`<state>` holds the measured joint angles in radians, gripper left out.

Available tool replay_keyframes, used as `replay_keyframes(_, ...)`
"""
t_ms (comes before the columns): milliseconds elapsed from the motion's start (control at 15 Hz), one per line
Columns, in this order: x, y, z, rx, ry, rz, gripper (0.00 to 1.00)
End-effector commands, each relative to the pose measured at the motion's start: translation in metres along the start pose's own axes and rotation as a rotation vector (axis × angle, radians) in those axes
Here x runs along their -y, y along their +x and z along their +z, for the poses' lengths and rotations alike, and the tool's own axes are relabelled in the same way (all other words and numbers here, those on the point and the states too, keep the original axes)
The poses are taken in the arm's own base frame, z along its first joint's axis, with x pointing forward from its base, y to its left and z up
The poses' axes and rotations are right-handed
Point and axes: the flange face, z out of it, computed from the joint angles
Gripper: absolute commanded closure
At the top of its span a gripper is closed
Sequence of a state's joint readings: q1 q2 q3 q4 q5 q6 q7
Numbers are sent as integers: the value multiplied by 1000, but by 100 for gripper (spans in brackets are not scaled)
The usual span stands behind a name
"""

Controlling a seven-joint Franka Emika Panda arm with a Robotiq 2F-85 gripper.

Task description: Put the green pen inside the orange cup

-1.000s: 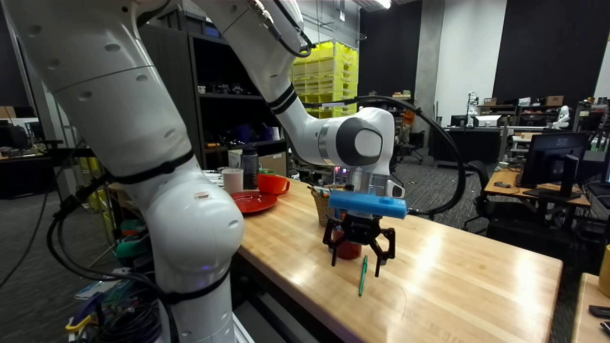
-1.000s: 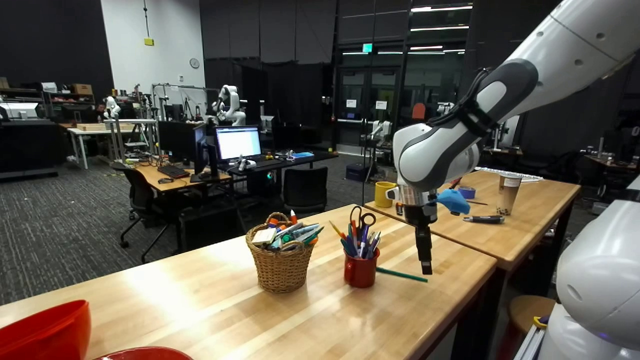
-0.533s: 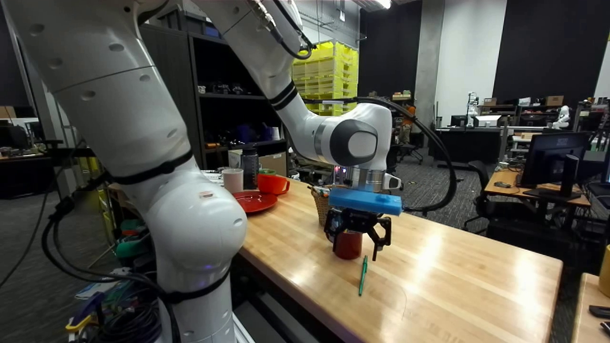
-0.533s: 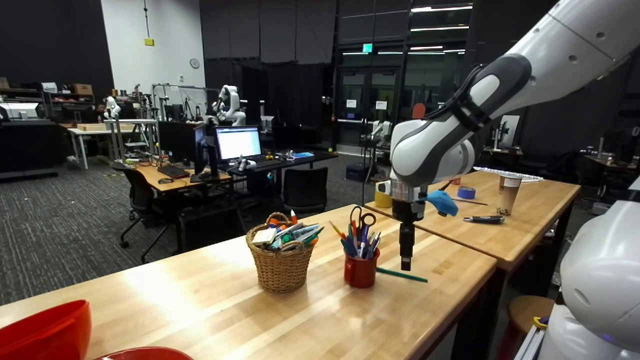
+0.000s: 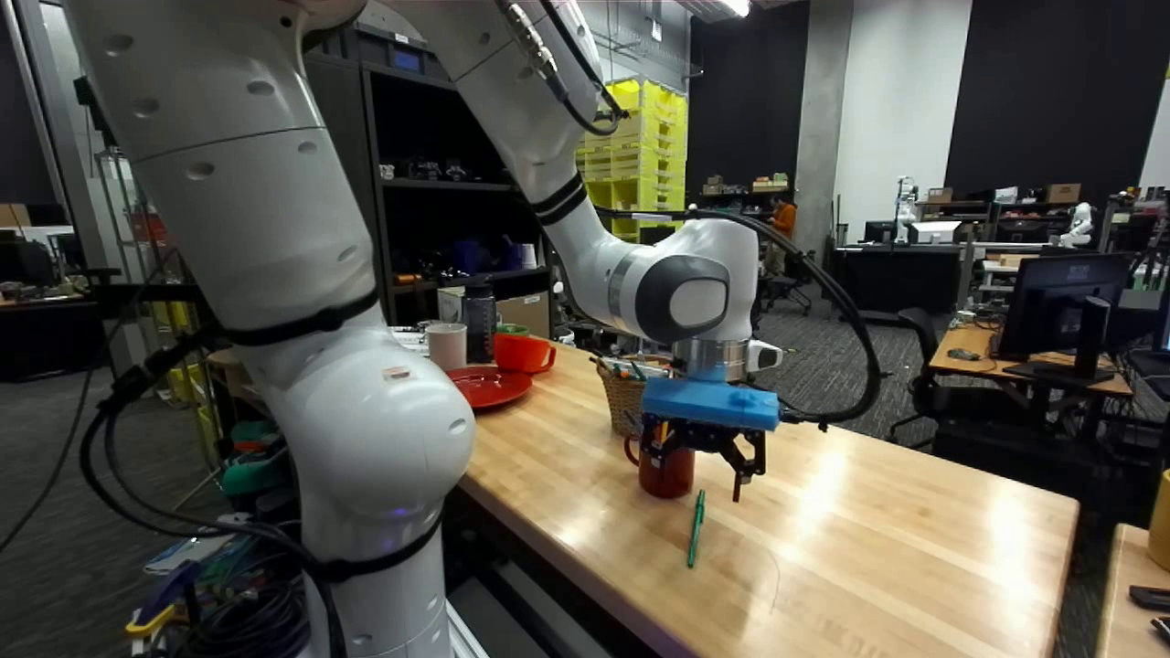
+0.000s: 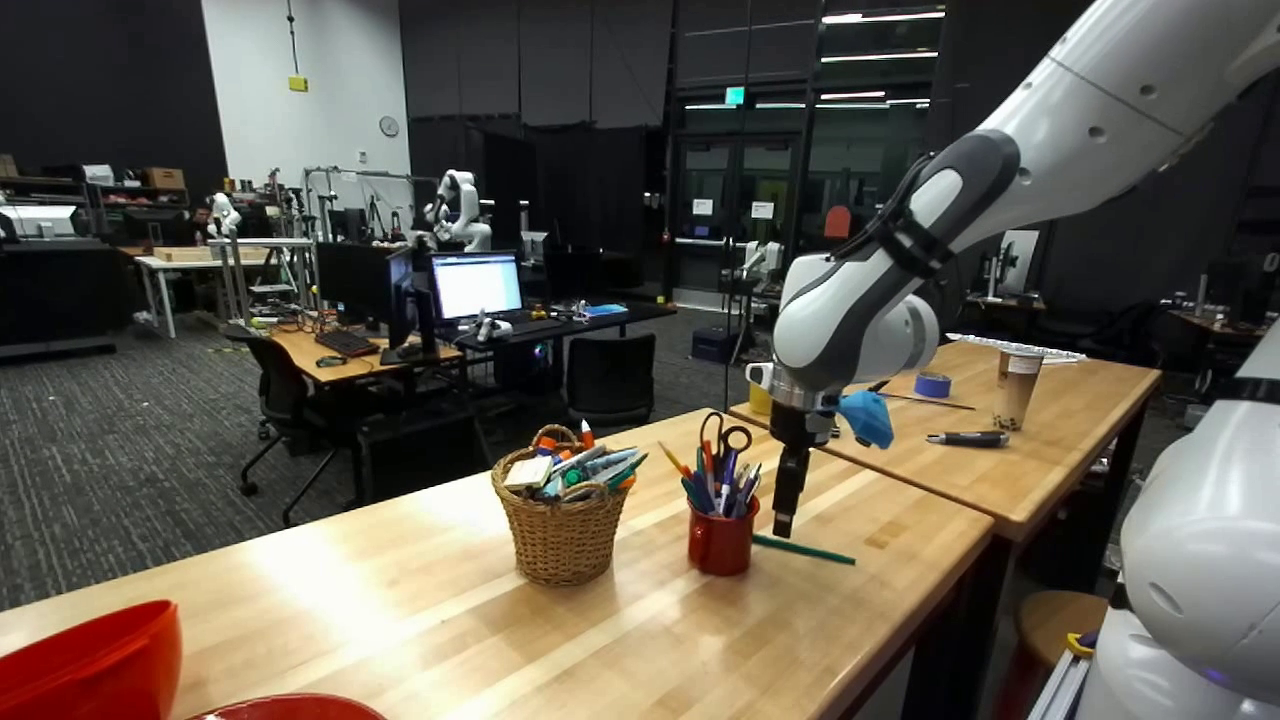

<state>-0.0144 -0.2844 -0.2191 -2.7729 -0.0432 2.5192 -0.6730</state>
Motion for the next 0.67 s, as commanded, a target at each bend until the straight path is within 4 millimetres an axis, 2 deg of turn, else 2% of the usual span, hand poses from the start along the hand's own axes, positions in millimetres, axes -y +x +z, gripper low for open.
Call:
replay_keyframes(0,-3,2,10,-24,8,10,0)
replay_keyframes(333,-4,2,22,-22,25,31,2)
replay_keyframes(400,-4,2,23,-21,28,34,18)
replay_keyframes(600,-5,0,28,-19,40,41,36)
